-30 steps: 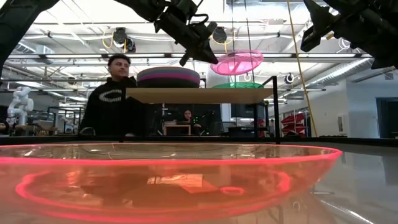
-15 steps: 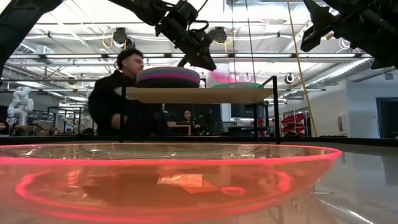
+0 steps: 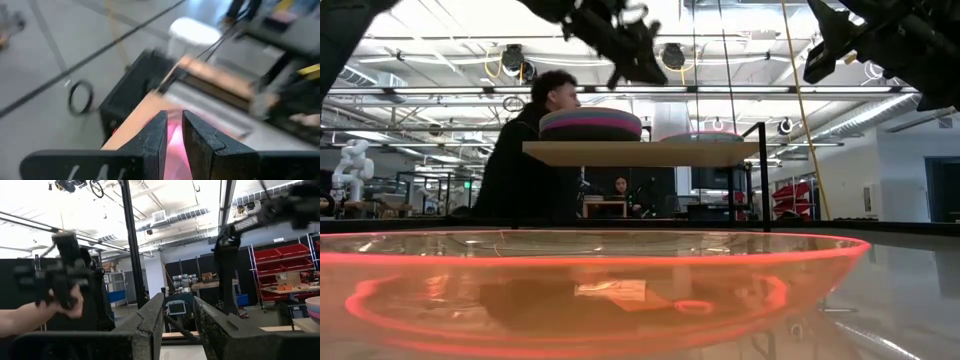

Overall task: Place and stack plates onto a shelf
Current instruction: Stack the transparent orange plate on top of the transparent pink plate on the shelf

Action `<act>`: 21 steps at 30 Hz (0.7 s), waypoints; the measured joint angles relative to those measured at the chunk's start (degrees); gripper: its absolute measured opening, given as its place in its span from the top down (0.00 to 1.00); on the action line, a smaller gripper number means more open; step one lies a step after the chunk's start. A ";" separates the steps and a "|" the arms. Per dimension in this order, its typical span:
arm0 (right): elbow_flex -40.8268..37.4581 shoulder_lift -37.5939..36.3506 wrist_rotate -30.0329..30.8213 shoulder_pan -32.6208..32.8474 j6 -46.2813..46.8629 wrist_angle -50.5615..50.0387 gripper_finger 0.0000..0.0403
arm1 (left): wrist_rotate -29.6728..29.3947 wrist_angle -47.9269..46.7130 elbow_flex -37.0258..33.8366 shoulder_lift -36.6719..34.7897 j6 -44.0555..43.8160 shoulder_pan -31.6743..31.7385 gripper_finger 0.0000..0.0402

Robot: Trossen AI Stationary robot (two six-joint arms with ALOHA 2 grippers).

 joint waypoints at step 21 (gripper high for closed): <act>12.00 0.85 6.82 12.09 -13.69 -32.22 0.77 | -21.43 -11.18 -13.04 -34.48 10.41 -33.61 0.84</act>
